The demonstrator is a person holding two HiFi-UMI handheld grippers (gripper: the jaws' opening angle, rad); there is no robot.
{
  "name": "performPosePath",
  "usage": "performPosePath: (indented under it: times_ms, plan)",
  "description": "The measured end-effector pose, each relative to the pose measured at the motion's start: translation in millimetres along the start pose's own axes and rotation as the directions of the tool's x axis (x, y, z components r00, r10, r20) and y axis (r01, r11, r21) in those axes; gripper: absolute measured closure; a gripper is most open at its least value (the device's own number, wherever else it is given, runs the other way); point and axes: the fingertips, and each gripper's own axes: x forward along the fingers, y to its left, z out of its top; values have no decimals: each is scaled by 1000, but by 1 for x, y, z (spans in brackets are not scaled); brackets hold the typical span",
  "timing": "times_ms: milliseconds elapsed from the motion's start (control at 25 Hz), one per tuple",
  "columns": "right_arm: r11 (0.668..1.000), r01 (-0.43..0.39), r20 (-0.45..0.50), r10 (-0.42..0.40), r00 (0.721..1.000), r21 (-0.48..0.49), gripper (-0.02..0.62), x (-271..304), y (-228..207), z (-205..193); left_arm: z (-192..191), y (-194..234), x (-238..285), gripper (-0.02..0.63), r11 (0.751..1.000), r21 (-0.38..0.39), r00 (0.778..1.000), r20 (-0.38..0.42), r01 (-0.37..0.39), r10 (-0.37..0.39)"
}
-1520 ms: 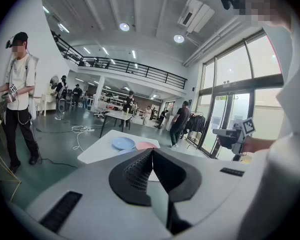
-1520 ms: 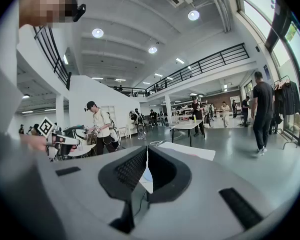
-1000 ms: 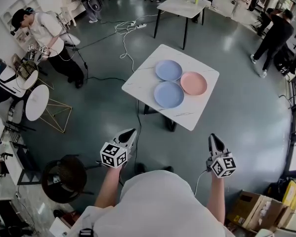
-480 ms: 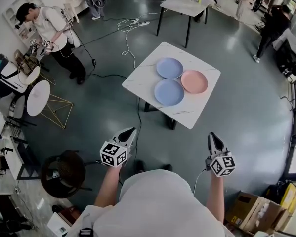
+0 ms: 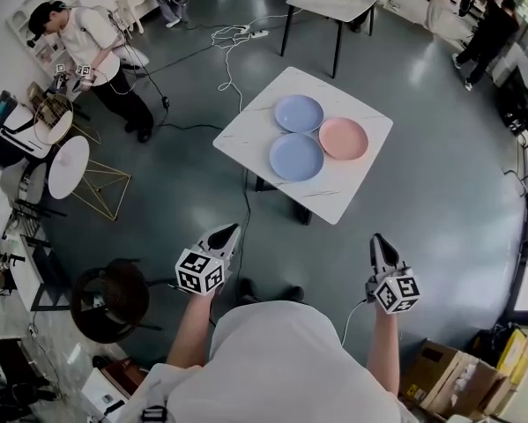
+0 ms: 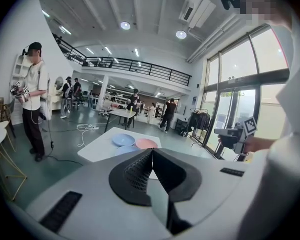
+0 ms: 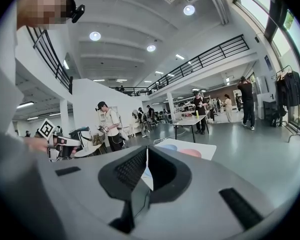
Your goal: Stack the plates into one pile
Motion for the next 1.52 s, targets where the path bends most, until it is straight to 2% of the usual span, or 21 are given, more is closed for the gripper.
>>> performPosePath:
  times_ms: [960, 1320, 1520]
  plan:
    - [997, -68, -50, 70, 996, 40, 568, -8, -49, -20, -17, -46, 24, 592, 997, -23, 998, -14, -68, 67]
    - [996, -76, -71, 79, 994, 46, 568, 3, -50, -23, -16, -41, 34, 592, 998, -27, 998, -13, -61, 61]
    - [996, -77, -84, 80, 993, 43, 568, 20, -46, -21, -8, -24, 42, 592, 998, -31, 999, -6, -52, 52]
